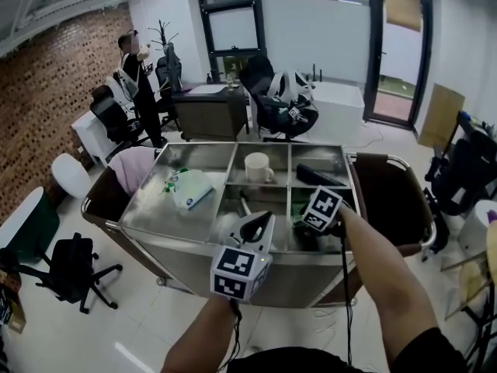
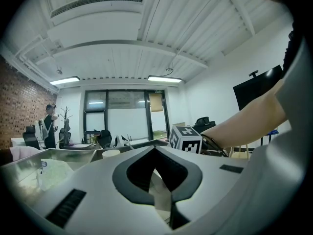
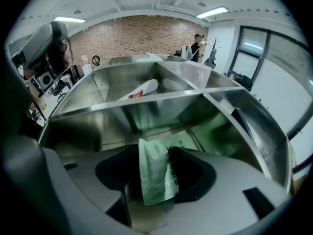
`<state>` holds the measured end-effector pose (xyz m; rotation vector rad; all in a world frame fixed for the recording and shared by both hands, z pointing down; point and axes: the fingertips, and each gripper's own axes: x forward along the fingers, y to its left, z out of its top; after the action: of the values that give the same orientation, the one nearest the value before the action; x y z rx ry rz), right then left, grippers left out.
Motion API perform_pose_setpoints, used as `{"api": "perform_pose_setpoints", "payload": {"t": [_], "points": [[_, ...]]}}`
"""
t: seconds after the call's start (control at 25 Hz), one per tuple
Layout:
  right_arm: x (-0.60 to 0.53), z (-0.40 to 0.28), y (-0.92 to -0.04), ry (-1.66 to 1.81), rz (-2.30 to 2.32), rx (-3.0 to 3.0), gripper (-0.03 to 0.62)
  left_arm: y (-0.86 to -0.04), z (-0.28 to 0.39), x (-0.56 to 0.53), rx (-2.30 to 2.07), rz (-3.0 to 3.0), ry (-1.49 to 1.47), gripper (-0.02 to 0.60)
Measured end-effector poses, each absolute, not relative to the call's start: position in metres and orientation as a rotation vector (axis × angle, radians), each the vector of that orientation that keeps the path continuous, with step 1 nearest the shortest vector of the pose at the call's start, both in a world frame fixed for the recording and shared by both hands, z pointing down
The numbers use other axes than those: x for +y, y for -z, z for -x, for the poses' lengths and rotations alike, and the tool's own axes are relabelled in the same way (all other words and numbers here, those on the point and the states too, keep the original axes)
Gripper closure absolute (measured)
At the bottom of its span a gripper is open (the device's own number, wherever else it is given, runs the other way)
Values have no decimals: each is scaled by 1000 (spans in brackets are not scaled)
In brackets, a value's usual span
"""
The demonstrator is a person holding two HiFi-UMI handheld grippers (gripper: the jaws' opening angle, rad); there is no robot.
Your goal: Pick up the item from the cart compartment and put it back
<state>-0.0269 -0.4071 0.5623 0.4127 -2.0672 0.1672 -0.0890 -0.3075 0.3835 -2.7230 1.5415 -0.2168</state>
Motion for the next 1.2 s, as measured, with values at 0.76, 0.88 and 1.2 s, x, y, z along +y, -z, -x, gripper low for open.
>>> {"api": "perform_pose_setpoints", "payload": {"t": [0.76,0.88,1.2], "points": [[-418,26,-562,-246,-526,-2049,485,-392,88,-319,1558,2746,190,581],[-416,22,-561,-226,-551,-2038,487,-392,86,-319,1562,2756,174,581],[-415,17,-521,-265,-638,-2196,487,-390,81,-317,1541,2732,201,581]]}}
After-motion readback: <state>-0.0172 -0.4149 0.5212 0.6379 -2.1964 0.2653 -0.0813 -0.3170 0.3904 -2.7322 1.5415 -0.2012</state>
